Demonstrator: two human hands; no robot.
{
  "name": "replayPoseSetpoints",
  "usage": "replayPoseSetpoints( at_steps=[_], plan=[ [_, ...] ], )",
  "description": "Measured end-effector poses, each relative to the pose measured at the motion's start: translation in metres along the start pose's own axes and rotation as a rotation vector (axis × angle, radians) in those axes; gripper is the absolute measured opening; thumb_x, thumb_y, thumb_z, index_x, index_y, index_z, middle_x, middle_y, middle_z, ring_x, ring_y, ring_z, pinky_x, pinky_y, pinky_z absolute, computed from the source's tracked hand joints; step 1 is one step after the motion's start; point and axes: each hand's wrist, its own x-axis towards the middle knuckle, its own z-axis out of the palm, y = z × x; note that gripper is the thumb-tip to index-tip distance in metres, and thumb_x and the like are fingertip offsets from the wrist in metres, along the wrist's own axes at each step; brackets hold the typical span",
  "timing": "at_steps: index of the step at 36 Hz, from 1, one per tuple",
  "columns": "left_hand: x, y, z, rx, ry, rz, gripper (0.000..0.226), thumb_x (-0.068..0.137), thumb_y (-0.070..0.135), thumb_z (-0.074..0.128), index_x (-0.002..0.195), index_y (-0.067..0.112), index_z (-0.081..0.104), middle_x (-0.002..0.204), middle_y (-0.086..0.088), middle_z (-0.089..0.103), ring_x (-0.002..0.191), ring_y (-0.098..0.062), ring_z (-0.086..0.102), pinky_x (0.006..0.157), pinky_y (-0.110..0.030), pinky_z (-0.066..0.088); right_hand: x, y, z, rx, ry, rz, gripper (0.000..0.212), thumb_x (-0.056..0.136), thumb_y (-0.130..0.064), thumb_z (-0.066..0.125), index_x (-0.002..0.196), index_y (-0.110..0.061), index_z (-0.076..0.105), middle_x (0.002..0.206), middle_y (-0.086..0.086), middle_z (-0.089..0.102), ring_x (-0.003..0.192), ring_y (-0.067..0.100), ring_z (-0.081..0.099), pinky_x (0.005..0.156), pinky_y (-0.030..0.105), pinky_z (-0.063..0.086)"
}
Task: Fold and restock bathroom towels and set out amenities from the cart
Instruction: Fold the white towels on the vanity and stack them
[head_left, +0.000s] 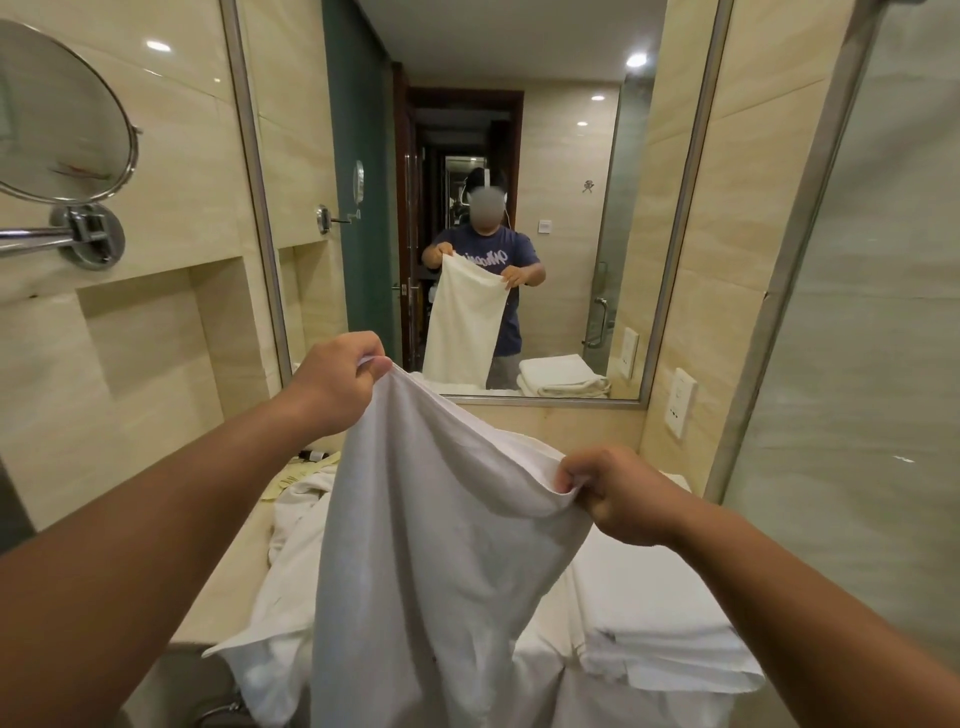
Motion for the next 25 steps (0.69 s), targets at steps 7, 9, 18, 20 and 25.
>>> replayPoseSetpoints(
  at_steps=[7,9,18,20,25],
  plan=[
    [0.002,-0.008,-0.002,0.118,-0.075,0.143,0.018,0.105,0.027,0.055,0.087,0.024,0.057,0.088,0.004,0.054,0.082,-0.013,0.053,0.068,-0.029,0.044,0.002,0.001,0.007,0.041,-0.132,0.005,0.038,0.079,0.000,0.049,0.078,-0.037,0.061,0.086,-0.015,0.056,0.079,0.009,0.052,0.067,0.017,0.043],
    [0.003,-0.015,-0.008,0.211,-0.157,0.179,0.014,0.100,0.028,0.062,0.087,0.028,0.056,0.091,0.008,0.052,0.083,-0.011,0.052,0.071,-0.030,0.043,0.000,0.010,0.008,0.054,-0.070,0.009,0.041,0.084,0.001,0.052,0.086,-0.037,0.066,0.094,-0.016,0.060,0.087,0.011,0.056,0.073,0.017,0.045],
    [0.002,-0.025,-0.009,0.402,-0.186,0.157,0.029,0.100,0.037,0.062,0.075,0.022,0.061,0.084,0.007,0.051,0.074,-0.014,0.052,0.065,-0.030,0.041,0.016,0.029,-0.009,0.315,0.297,0.085,0.025,0.099,-0.007,0.063,0.088,-0.021,0.080,0.090,-0.009,0.075,0.086,0.009,0.065,0.073,0.023,0.052],
    [0.002,-0.027,-0.007,0.403,-0.136,0.207,0.038,0.098,0.043,0.063,0.070,0.017,0.059,0.080,0.005,0.050,0.068,-0.015,0.050,0.061,-0.031,0.039,0.019,0.035,-0.013,0.345,0.328,0.096,0.025,0.100,-0.016,0.063,0.079,-0.021,0.076,0.079,-0.007,0.072,0.076,0.013,0.061,0.069,0.032,0.049],
    [0.004,-0.024,-0.006,0.480,-0.025,0.315,0.062,0.083,0.078,0.048,0.053,0.023,0.050,0.064,0.008,0.046,0.059,-0.012,0.043,0.052,-0.026,0.032,0.026,0.034,-0.026,0.398,0.380,0.122,0.035,0.102,-0.018,0.060,0.069,-0.009,0.059,0.061,-0.005,0.049,0.064,0.013,0.043,0.062,0.031,0.036]
  ],
)
